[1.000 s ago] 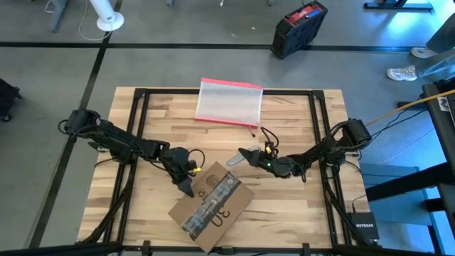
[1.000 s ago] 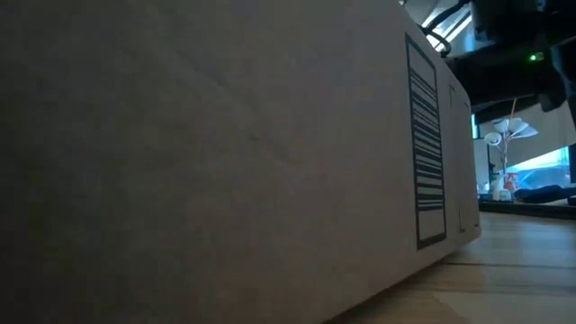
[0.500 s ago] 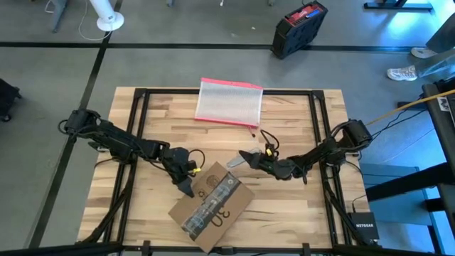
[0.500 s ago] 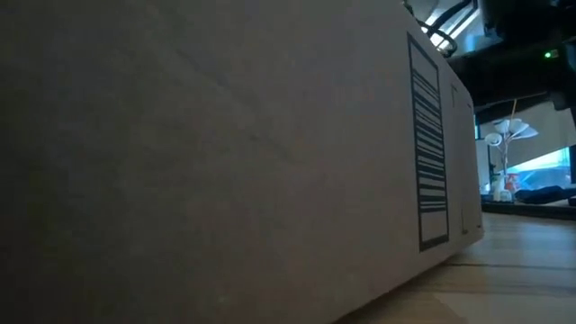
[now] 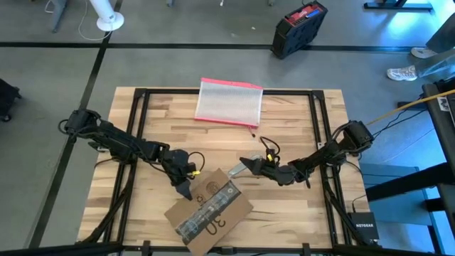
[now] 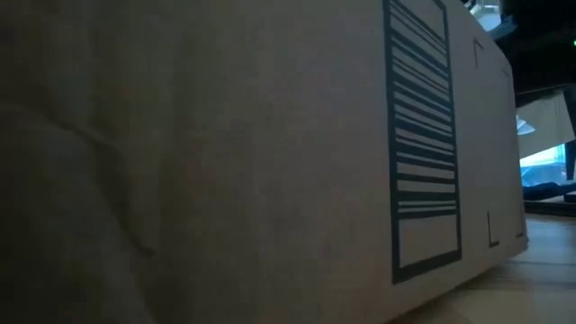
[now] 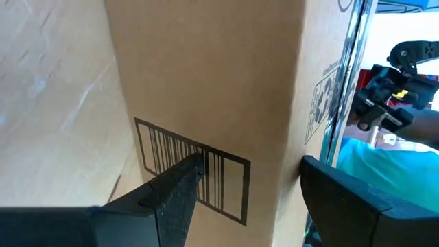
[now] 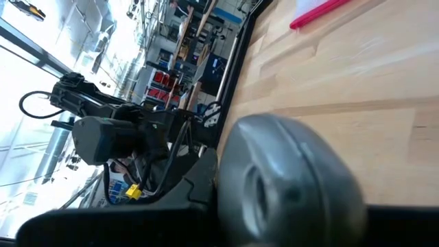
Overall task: Unpack boxes
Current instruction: Open the cardboard box using the gray cutter
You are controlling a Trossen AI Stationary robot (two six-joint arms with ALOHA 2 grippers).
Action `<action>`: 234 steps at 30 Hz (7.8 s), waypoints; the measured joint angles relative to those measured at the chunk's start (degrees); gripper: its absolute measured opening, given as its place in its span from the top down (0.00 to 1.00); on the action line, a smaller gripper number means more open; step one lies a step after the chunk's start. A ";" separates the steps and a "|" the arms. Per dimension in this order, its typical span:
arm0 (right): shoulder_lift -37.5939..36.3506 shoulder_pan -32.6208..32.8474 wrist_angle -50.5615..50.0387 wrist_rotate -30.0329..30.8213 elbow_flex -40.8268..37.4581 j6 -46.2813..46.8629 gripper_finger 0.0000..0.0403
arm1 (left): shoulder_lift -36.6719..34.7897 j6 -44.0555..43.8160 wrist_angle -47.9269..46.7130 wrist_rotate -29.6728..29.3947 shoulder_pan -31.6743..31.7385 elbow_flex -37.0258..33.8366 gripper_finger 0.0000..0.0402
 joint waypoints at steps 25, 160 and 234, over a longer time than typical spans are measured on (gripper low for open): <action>0.07 -1.29 -0.31 1.41 -0.09 -0.11 0.84 | 0.00 0.95 -0.29 -0.54 0.07 0.72 0.41; 0.11 2.93 0.43 -2.21 0.70 -1.18 0.84 | 0.09 -1.50 4.36 1.71 -3.02 0.76 0.41; 0.09 19.52 0.19 11.89 0.72 9.03 0.84 | 0.13 -2.08 6.30 4.03 -3.11 0.81 0.41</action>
